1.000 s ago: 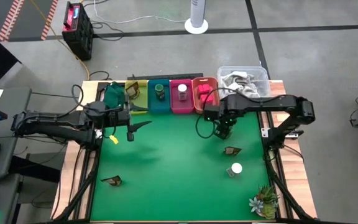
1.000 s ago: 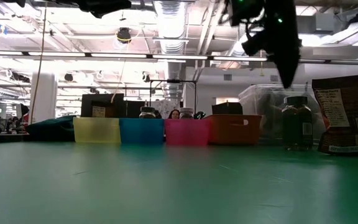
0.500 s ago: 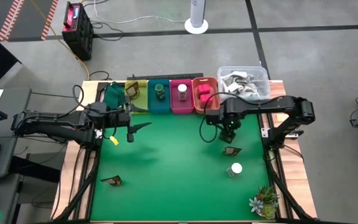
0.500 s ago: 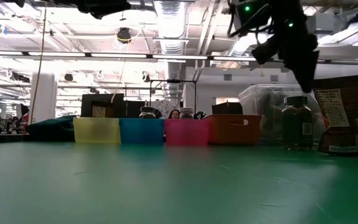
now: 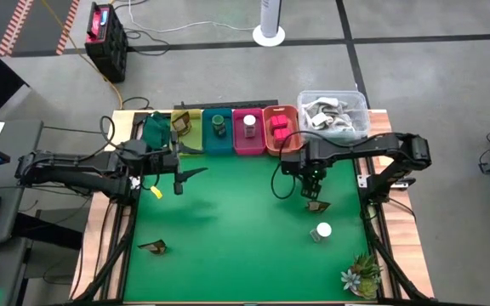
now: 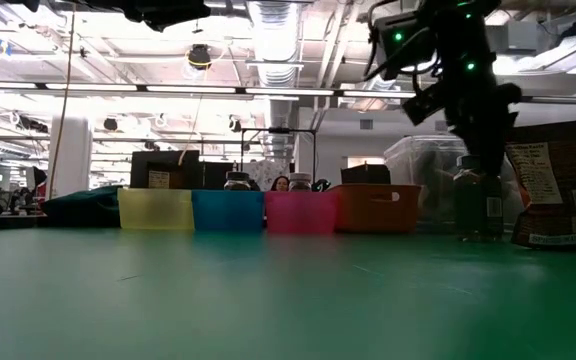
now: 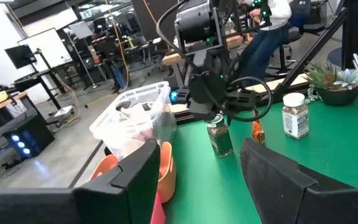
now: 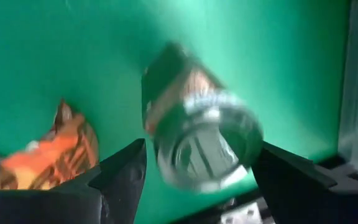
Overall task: Sort spices by type
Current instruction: Put the green spice bottle into the blue bin
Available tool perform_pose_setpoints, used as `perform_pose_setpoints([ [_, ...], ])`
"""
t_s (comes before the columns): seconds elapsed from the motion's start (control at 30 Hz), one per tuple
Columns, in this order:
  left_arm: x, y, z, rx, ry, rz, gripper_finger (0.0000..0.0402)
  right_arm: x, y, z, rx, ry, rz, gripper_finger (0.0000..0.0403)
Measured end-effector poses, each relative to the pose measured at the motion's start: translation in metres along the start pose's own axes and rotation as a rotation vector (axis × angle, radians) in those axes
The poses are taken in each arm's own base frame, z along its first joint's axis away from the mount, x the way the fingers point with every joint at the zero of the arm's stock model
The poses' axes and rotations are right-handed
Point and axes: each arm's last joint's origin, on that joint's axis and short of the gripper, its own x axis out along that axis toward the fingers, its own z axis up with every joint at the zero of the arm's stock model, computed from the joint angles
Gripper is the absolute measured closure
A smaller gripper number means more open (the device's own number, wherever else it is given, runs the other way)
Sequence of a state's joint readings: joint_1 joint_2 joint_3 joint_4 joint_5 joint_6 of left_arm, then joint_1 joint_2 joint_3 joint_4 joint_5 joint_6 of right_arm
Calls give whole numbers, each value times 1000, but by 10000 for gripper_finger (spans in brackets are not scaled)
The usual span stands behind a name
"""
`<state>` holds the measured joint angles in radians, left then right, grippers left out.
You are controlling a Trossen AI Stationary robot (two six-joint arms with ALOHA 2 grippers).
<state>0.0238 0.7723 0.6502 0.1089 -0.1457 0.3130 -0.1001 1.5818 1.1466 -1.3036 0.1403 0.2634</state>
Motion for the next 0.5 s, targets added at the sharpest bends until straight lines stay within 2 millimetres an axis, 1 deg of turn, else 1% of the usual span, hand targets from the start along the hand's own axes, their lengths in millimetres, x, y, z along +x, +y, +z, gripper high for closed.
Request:
perform_pose_setpoints([
  [0.17, 0, 0, 0, 0, 0, 0, 191, 0, 0, 8, -71, -86, -31, 90],
  [0.27, 0, 0, 0, 0, 0, 0, 191, 0, 0, 8, -94, -92, -34, 94],
  [0.37, 0, 0, 0, 2, 0, 0, 191, 0, 0, 8, -107, -91, -35, 110],
  [0.5, 0, 0, 0, 8, 1, 0, 191, 0, 1, 8, -126, -87, -36, 144],
])
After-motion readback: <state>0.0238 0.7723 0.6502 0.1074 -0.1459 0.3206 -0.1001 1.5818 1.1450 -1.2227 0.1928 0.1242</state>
